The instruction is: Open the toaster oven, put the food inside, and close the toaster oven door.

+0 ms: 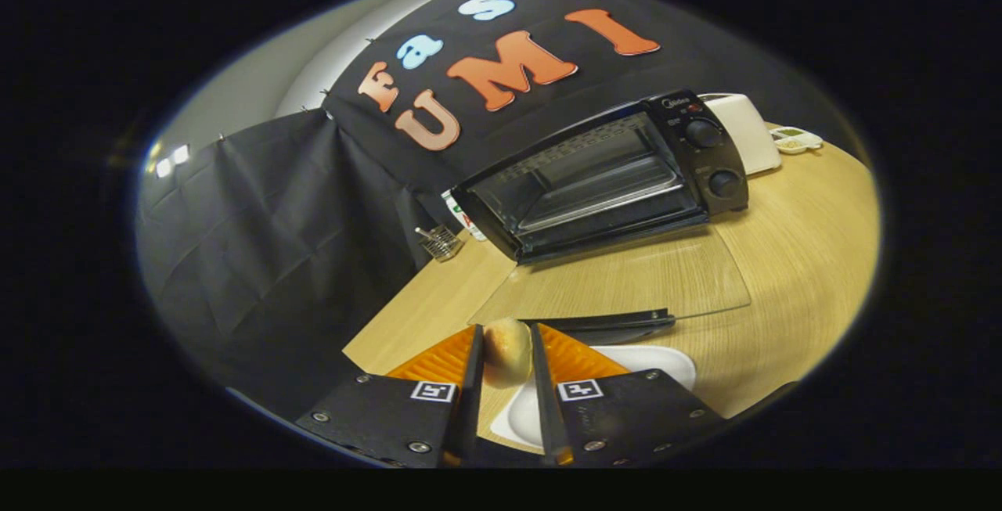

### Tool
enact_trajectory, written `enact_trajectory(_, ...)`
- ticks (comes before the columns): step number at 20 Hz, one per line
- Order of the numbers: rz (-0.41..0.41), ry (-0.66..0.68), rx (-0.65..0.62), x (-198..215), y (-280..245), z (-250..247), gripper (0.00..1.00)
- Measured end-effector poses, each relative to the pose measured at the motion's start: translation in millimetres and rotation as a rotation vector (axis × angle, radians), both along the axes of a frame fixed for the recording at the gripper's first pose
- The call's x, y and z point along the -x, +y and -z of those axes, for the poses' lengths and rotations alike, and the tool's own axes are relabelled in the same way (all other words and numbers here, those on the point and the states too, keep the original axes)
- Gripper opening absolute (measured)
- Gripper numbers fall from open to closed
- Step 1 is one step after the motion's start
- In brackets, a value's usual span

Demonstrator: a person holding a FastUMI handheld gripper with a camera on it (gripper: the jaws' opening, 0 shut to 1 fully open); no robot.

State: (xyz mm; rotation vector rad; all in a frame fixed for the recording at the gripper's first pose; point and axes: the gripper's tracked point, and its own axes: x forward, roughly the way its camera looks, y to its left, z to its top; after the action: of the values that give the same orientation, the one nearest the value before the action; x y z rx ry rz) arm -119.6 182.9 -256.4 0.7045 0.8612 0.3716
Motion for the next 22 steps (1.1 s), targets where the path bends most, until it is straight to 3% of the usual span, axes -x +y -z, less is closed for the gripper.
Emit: enact_trajectory(22, 0.373, -0.012, -0.104, -185, -47, 45, 0.33)
